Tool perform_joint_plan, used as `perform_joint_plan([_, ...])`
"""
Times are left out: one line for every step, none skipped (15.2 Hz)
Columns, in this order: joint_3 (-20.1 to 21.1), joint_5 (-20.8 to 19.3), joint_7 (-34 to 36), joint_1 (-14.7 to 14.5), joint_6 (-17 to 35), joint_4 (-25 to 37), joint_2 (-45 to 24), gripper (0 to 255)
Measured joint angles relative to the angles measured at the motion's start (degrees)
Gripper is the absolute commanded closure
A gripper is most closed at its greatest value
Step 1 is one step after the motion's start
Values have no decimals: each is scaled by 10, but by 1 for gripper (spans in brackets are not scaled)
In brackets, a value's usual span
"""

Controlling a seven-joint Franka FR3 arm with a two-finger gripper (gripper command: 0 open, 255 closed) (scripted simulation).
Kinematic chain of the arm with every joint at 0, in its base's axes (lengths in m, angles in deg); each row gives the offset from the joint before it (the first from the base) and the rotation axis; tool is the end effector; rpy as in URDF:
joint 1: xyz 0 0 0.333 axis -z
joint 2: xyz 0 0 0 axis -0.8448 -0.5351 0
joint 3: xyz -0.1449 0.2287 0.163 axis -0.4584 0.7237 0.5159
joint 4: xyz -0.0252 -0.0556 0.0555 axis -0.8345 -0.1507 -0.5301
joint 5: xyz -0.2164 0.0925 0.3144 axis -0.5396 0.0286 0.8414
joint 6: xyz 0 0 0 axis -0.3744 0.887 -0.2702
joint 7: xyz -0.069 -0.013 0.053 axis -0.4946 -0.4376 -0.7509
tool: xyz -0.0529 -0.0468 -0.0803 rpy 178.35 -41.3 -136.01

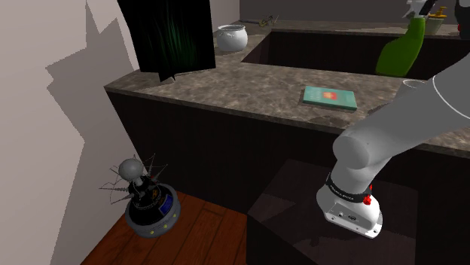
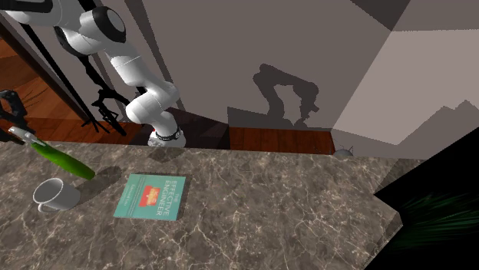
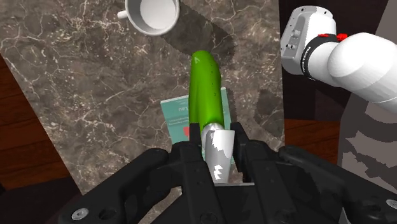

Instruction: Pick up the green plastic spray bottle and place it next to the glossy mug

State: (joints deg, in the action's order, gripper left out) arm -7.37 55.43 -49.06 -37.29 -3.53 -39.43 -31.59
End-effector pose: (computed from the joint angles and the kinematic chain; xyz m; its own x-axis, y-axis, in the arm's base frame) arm 0.0049 -0.4116 0.7548 0.9923 0.1018 0.0712 0.1058 -0.9928 -0.0553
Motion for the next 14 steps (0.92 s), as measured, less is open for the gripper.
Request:
perform_joint_plan([3, -3, 3, 3, 7, -14, 7, 255])
perform_joint_plan([10, -7, 8, 8, 16, -32, 18, 255])
perform_joint_plan([13, -10, 11, 11, 24, -48, 25, 255])
perform_joint_plan([14, -12, 13, 13, 31, -59, 30, 255])
perform_joint_plan([17, -14, 16, 16, 38, -72, 36, 255])
perform_joint_plan([19, -16, 18, 18, 44, -83, 42, 255])
perform_joint_plan([20, -18, 20, 20, 53, -97, 47, 255])
perform_joint_plan([20, -20, 21, 22, 60, -107, 51, 255])
perform_joint_plan([21, -22, 23, 24, 67, -118, 56, 255])
perform_joint_plan([23, -24, 26, 26, 74, -131, 61, 255])
perform_joint_plan([24, -27, 27, 29, 81, -143, 68, 255])
perform_joint_plan([23, -29, 28, 30, 88, -154, 71, 255])
perform_joint_plan([24, -30, 30, 32, 96, -165, 74, 255])
perform_joint_plan([25, -32, 32, 34, 103, -178, 80, 255])
